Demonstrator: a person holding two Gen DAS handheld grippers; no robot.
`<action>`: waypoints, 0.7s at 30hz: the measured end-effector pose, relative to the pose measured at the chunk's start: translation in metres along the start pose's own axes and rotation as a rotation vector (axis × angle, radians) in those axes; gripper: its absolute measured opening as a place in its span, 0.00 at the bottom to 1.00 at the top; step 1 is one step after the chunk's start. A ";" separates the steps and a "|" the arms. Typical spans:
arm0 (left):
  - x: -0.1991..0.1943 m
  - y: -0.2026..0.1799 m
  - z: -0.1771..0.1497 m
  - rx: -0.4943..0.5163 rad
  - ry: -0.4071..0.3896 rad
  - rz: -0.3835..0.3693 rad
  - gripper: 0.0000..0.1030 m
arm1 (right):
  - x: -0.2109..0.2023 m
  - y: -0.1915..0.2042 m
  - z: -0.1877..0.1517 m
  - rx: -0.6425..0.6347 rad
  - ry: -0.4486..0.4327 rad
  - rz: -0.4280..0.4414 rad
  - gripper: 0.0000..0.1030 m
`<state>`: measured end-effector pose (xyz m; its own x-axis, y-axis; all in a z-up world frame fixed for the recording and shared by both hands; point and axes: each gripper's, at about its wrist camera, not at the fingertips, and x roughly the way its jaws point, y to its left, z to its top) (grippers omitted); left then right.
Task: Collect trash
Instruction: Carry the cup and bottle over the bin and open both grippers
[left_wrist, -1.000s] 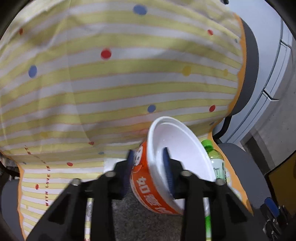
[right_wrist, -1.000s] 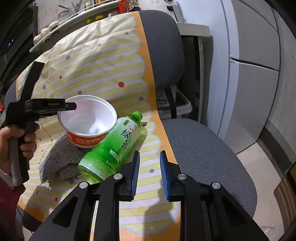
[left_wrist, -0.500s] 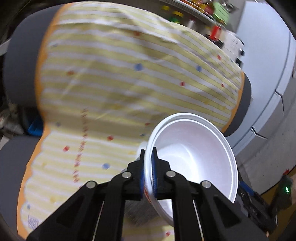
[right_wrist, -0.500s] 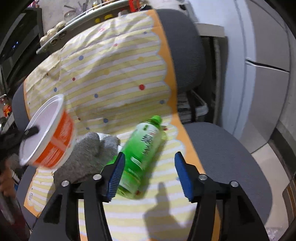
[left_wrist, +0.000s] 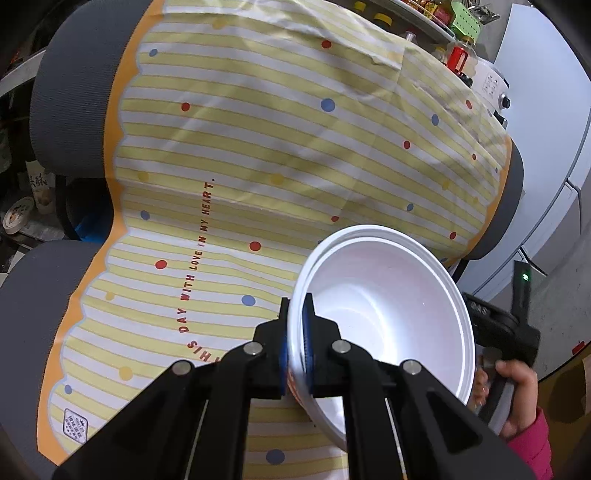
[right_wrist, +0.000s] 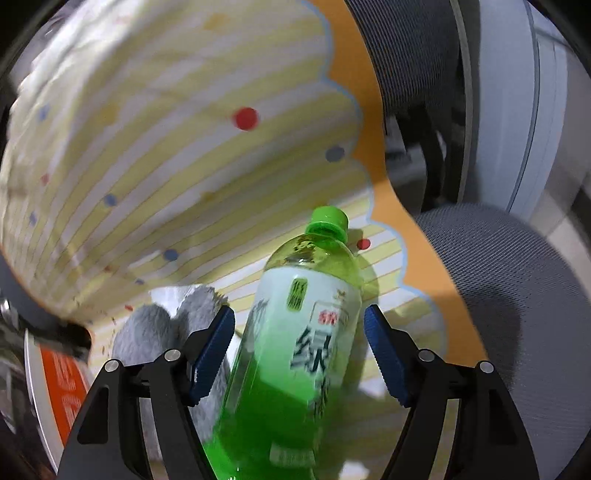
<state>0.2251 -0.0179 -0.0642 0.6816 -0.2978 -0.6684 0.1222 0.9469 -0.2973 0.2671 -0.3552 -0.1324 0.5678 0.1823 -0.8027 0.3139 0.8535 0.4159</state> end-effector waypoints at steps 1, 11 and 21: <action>0.001 -0.001 0.000 0.004 0.002 0.000 0.04 | 0.005 -0.002 0.002 0.024 0.015 0.012 0.68; -0.022 -0.025 -0.021 0.050 0.007 -0.024 0.04 | -0.100 0.000 -0.040 -0.044 -0.195 0.085 0.64; -0.049 -0.106 -0.104 0.224 0.086 -0.156 0.04 | -0.257 -0.055 -0.158 -0.073 -0.413 -0.004 0.64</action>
<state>0.1041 -0.1161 -0.0708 0.5790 -0.4424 -0.6849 0.3840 0.8890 -0.2496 -0.0162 -0.3719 -0.0169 0.8286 -0.0198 -0.5594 0.2708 0.8889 0.3696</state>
